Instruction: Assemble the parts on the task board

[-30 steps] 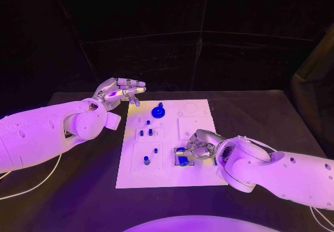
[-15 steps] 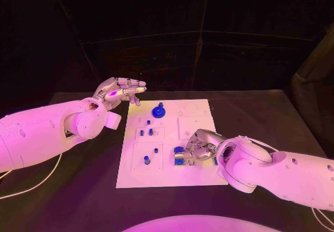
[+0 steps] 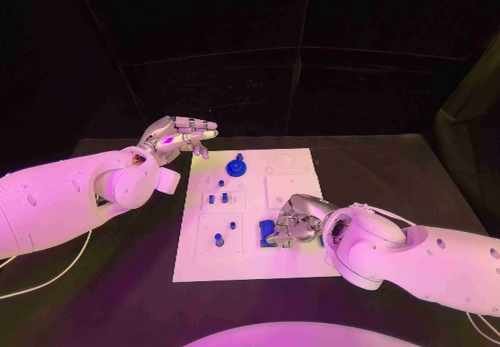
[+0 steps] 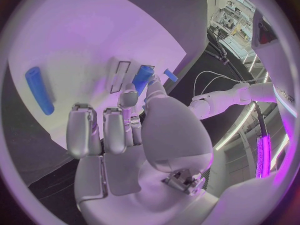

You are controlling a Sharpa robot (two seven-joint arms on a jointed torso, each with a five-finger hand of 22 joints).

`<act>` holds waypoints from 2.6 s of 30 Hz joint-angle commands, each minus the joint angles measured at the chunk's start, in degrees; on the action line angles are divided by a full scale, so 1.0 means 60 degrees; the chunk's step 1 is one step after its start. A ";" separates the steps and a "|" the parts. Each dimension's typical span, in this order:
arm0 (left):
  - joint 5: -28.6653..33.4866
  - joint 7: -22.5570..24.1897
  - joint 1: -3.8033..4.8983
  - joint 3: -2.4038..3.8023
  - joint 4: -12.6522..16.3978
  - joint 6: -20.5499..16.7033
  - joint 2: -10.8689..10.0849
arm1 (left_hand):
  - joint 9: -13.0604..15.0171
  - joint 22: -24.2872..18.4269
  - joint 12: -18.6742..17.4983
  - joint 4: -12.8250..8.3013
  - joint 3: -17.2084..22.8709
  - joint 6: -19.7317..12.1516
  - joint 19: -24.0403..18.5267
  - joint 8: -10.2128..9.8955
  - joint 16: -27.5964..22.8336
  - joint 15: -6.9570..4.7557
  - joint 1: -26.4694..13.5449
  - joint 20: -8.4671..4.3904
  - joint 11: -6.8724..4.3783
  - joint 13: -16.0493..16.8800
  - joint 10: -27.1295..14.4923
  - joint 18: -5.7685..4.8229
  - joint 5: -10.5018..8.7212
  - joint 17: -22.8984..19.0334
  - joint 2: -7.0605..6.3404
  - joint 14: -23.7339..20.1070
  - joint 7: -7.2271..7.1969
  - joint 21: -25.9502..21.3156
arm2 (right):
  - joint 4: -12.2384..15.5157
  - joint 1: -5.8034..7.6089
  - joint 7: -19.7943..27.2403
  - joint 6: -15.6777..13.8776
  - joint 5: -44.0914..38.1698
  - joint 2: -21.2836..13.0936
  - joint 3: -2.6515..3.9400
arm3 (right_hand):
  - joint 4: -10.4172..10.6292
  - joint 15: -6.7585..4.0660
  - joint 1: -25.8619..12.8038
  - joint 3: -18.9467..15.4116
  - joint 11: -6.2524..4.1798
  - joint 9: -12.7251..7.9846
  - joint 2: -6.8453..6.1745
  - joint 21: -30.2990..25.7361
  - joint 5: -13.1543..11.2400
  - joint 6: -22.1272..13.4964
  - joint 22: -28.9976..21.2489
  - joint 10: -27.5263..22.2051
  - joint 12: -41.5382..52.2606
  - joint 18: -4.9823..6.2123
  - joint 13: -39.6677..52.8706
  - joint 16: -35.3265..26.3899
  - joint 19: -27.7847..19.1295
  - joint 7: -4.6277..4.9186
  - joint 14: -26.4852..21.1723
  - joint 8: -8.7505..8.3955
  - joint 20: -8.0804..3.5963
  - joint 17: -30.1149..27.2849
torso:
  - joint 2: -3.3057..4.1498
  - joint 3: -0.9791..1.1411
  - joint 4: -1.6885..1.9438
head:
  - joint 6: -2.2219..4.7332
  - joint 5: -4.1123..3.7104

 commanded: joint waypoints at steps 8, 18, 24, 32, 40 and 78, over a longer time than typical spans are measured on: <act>0.0034 0.0017 0.0011 0.0006 0.0015 0.0117 -0.0016 | -0.0013 -0.0009 0.0036 -0.0019 -0.0053 -0.0087 -0.0079 0.0036 0.0013 0.0027 0.0010 0.0017 0.0011 -0.0013 -0.0074 0.0128 0.0008 -0.0009 0.0074 -0.0069 0.0012 -0.0029 | 0.0011 0.0013 0.0048 0.0481 -0.0397 -0.0030 0.0004 | -0.0009 -0.0010 -0.0053 -0.0231 -0.0003 0.0080 -0.0017 -0.0002 0.0316 -0.0036 0.0469 0.0028 -0.0014 -0.0080 0.0004 0.0016 0.0015 -0.0039 0.0463 0.0052 -0.0052 0.0003 | 0.0004 0.0000 -0.0003 | -0.0042 0.0011; 0.0034 0.0005 0.0010 0.0005 0.0020 0.0128 -0.0044 | -0.0012 -0.0012 0.0043 -0.0021 -0.0059 -0.0090 -0.0078 0.0038 0.0016 0.0028 0.0013 0.0018 0.0012 -0.0013 -0.0085 0.0128 0.0008 -0.0013 0.0079 -0.0071 0.0013 -0.0032 | 0.0349 0.0014 0.1946 -0.1202 0.1032 -0.0835 0.0003 | 0.0739 0.0043 -0.0491 -0.0498 0.0061 0.0142 0.0084 -0.0094 0.0924 -0.0309 0.0359 -0.0012 -0.0079 -0.0051 0.0041 -0.0028 -0.0069 0.0035 0.0461 -0.0101 -0.0004 -0.0003 | 0.0000 0.0000 0.0005 | 0.0032 -0.0065; 0.0034 0.0003 0.0001 0.0004 -0.0001 0.0140 -0.0027 | -0.0012 -0.0013 0.0046 -0.0022 -0.0061 -0.0091 -0.0078 0.0040 0.0018 0.0029 0.0014 0.0019 0.0012 -0.0012 -0.0090 0.0128 0.0008 -0.0016 0.0081 -0.0072 0.0014 -0.0034 | 0.0557 0.0022 0.2291 -0.1079 0.1522 -0.1661 0.0003 | 0.0802 0.0106 -0.0579 -0.0654 0.0145 0.0088 0.0009 -0.0213 0.0566 -0.0564 0.0184 -0.0234 -0.0559 -0.0008 -0.0297 -0.0150 -0.0196 0.0134 0.0419 -0.0314 0.0041 -0.0165 | -0.0011 0.0015 -0.0012 | 0.0122 -0.0231; 0.0034 0.0000 -0.0011 0.0003 -0.0012 0.0150 0.0002 | -0.0012 -0.0013 0.0046 -0.0022 -0.0061 -0.0091 -0.0078 0.0040 0.0018 0.0029 0.0014 0.0019 0.0012 -0.0012 -0.0090 0.0128 0.0008 -0.0016 0.0081 -0.0072 0.0014 -0.0034 | 0.0640 0.0034 0.1421 0.0009 0.0298 -0.2757 0.0000 | 0.0450 0.0110 0.0194 -0.0517 0.0137 0.0062 0.0368 -0.0159 0.1008 -0.0441 0.0297 -0.0230 -0.0696 -0.0034 -0.0364 -0.0132 -0.0110 0.0135 0.0436 -0.0422 0.0061 -0.0077 | 0.0004 -0.0004 0.0000 | 0.0183 -0.0486; 0.0034 -0.0001 -0.0014 0.0002 0.0004 0.0191 -0.0009 | -0.0006 -0.0024 0.0099 -0.0043 -0.0063 -0.0083 -0.0075 0.0061 0.0031 0.0024 0.0051 0.0018 0.0002 -0.0002 -0.0085 0.0132 0.0008 -0.0034 0.0117 -0.0083 -0.0009 -0.0044 | 0.0667 0.0030 0.0689 0.0357 -0.0575 -0.3157 -0.0003 | 0.0530 0.0086 0.0219 -0.0727 0.0106 0.0054 0.0376 -0.0015 0.2125 -0.0273 0.0526 0.0019 -0.0231 -0.0089 0.0026 0.0009 0.0059 0.0102 0.0492 -0.0483 0.0040 0.0153 | 0.0026 0.0020 -0.0001 | 0.0162 -0.0515; 0.0033 -0.0069 -0.0029 -0.0004 0.0000 0.0214 -0.0048 | -0.0001 -0.0029 0.0124 -0.0044 -0.0075 -0.0070 -0.0073 0.0077 0.0039 0.0022 0.0048 0.0018 -0.0001 0.0001 -0.0087 0.0133 0.0008 -0.0044 0.0129 -0.0087 -0.0010 -0.0049 | 0.0033 0.0004 0.0375 0.1845 -0.2166 -0.1957 -0.0013 | 0.0490 0.0062 0.0580 -0.0877 0.0079 0.0121 0.0412 -0.0077 0.1863 -0.0176 0.0458 -0.0028 -0.0356 -0.0069 -0.0001 -0.0053 -0.0009 0.0075 0.0468 -0.0536 0.0017 0.0103 | 0.0003 0.0000 0.0000 | 0.0010 -0.0454</act>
